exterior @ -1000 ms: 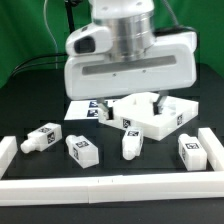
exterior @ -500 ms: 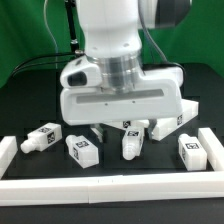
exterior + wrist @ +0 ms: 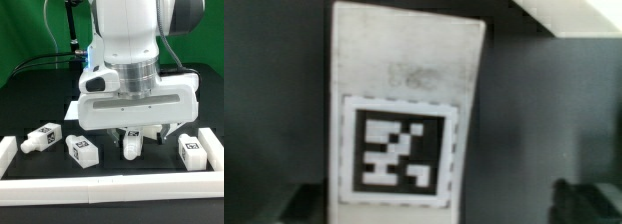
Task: Assemble one leg
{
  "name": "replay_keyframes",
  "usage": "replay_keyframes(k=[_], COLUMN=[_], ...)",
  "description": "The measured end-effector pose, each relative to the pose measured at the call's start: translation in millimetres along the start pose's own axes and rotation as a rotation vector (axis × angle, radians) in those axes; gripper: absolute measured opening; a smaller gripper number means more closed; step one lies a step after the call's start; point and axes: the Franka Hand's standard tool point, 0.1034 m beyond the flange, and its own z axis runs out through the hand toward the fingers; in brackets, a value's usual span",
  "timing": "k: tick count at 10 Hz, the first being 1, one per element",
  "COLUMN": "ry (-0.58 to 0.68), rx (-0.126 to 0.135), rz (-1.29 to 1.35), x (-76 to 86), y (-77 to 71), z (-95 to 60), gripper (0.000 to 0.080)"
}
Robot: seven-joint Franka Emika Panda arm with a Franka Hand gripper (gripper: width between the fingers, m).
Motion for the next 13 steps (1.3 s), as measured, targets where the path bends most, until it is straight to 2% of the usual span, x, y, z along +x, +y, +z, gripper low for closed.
replay_keyframes(k=[2, 4, 5, 6, 8, 9, 10, 13], ry=[0.0, 0.003, 0.002, -0.006, 0.01, 0.018, 0.01, 0.007], rx=[0.0, 0.001, 0.004, 0.004, -0.001, -0.003, -0.002, -0.002], rz=[0.0, -0.051, -0.086, -0.158, -0.228, -0.214, -0.222, -0.224], x=[-0.1, 4.7, 7.7, 7.7, 5.4, 1.0, 0.7, 0.3], y=[0.0, 3.5, 9.3, 18.9, 59.8, 66.3, 61.7, 61.9], z=[0.2, -6.6, -18.6, -33.7, -73.7, -81.4, -75.6, -74.0], gripper=[0.0281, 0.0285, 0.0285, 0.0285, 0.0285, 0.0285, 0.0285, 0.0287])
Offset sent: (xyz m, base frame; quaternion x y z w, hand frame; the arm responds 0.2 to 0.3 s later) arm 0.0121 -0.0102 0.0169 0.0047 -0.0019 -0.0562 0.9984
